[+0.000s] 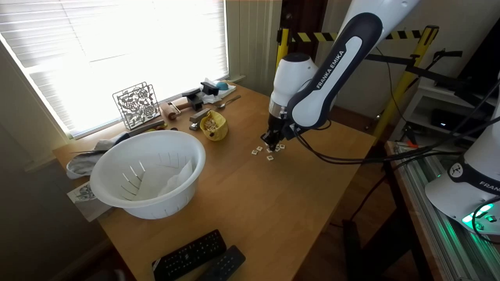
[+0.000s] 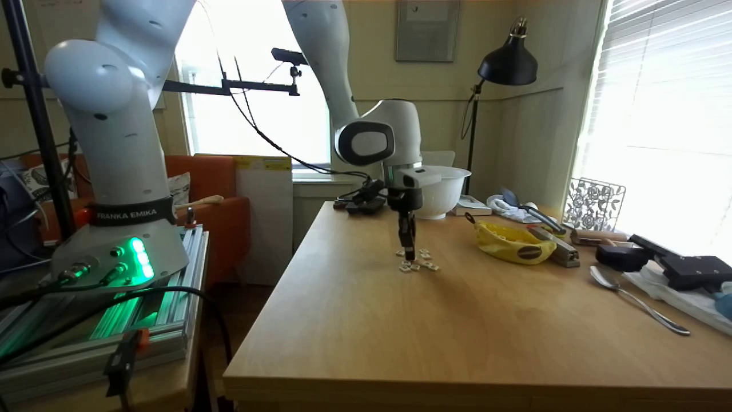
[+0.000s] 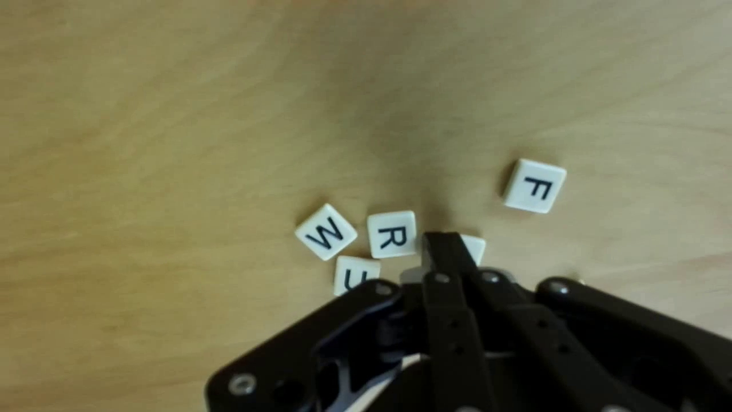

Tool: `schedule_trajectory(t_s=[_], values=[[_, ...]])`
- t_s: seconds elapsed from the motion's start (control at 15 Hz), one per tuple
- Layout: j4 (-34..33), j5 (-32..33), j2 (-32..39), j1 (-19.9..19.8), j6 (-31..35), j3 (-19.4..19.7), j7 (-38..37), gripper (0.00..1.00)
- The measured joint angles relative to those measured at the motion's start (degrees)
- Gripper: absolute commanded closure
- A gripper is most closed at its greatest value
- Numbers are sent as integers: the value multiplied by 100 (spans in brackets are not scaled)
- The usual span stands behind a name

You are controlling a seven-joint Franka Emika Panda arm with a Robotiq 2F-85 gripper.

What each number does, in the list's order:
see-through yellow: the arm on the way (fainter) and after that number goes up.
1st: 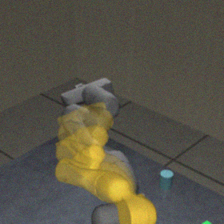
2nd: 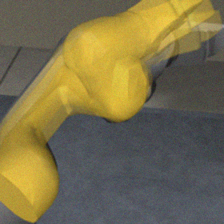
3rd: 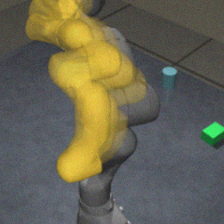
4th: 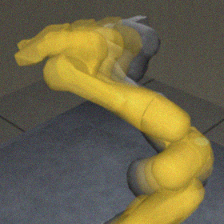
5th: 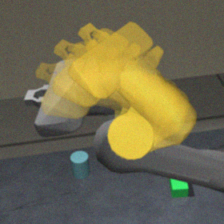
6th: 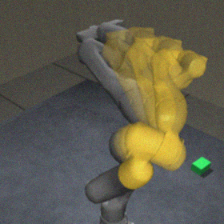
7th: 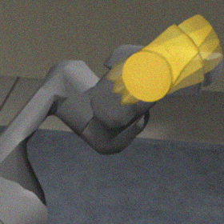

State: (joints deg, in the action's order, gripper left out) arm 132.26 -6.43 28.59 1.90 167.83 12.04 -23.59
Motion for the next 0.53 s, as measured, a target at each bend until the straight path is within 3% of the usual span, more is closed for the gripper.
schedule_trajectory(t_s=[0.53], values=[[-53,-317,33,138,-37,52,-820,100]])
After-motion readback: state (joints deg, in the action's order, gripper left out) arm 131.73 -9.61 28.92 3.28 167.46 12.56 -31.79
